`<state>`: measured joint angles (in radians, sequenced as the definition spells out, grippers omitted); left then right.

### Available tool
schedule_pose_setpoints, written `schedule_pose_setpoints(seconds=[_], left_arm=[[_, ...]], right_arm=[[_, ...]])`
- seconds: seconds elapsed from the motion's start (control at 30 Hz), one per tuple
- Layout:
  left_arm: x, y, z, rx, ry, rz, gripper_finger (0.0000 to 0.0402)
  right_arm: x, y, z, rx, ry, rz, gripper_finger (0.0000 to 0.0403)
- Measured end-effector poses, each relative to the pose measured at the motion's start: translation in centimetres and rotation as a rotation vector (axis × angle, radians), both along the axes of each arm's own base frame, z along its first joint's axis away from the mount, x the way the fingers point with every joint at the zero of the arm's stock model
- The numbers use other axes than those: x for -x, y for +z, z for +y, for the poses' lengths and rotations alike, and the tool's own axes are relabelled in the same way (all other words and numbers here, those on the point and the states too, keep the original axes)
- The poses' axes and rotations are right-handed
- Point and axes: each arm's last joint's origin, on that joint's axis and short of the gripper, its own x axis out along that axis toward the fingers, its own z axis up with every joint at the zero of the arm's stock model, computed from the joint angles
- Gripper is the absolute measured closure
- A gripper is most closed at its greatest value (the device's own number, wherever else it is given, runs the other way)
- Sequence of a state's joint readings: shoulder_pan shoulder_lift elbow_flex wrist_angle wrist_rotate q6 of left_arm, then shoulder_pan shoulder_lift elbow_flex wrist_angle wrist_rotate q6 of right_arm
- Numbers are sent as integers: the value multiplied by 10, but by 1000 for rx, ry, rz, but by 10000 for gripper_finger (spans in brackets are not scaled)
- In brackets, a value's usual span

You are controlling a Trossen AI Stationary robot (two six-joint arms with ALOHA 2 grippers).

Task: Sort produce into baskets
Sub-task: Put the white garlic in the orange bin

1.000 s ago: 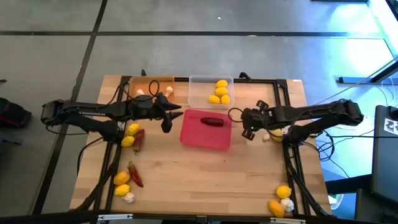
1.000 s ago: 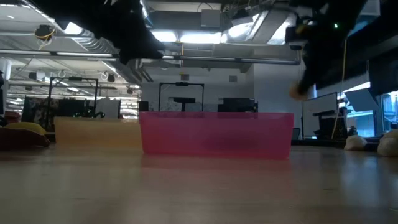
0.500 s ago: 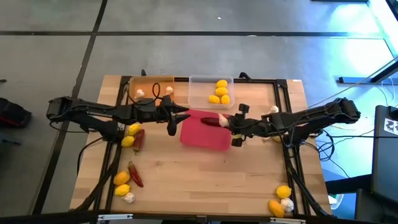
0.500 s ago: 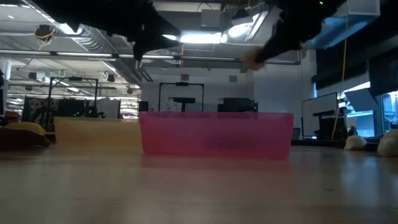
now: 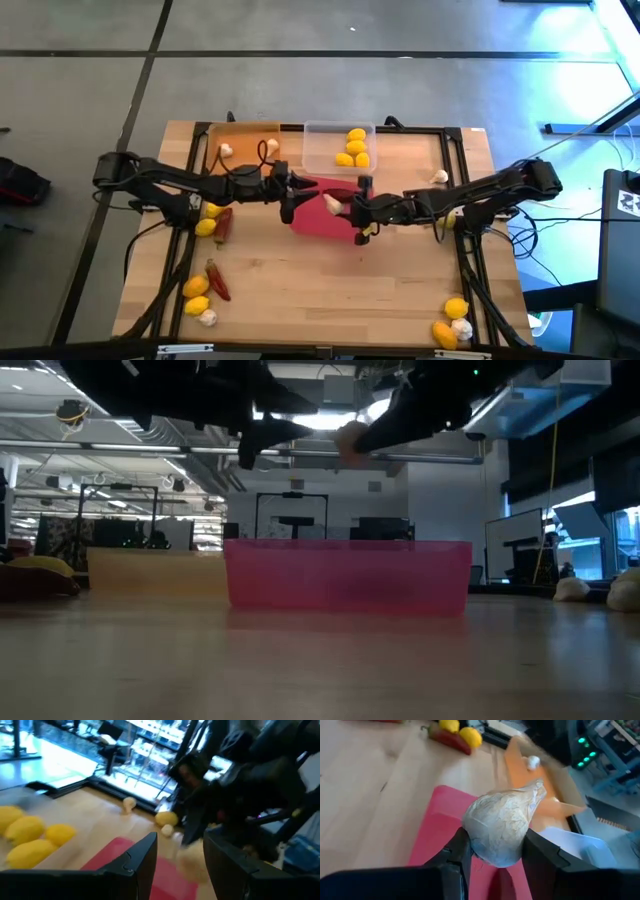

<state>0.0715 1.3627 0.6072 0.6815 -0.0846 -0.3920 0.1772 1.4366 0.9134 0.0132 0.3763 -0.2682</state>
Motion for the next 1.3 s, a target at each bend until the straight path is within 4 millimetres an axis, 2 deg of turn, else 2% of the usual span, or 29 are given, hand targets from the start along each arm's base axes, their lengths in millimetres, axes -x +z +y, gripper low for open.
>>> schedule_pose_setpoints(seconds=[0.13, 0.57, 0.93, 1.2, 1.3], left_arm=[[-5, -1, -1, 1, -32, 9, 246], [-7, -6, -1, -26, -36, 19, 246], [-8, -5, -5, 104, -59, -2, 247], [-8, -4, -8, 114, -71, -11, 248], [-8, -3, -8, 111, -75, -20, 263]], right_arm=[[-4, -4, 1, -6, 15, -3, 278], [-9, 3, 2, 47, 56, -76, 278], [-10, 6, 2, 143, 98, -92, 278], [-10, 7, 2, 162, 94, -102, 278], [-10, 8, 2, 163, 91, -105, 278]])
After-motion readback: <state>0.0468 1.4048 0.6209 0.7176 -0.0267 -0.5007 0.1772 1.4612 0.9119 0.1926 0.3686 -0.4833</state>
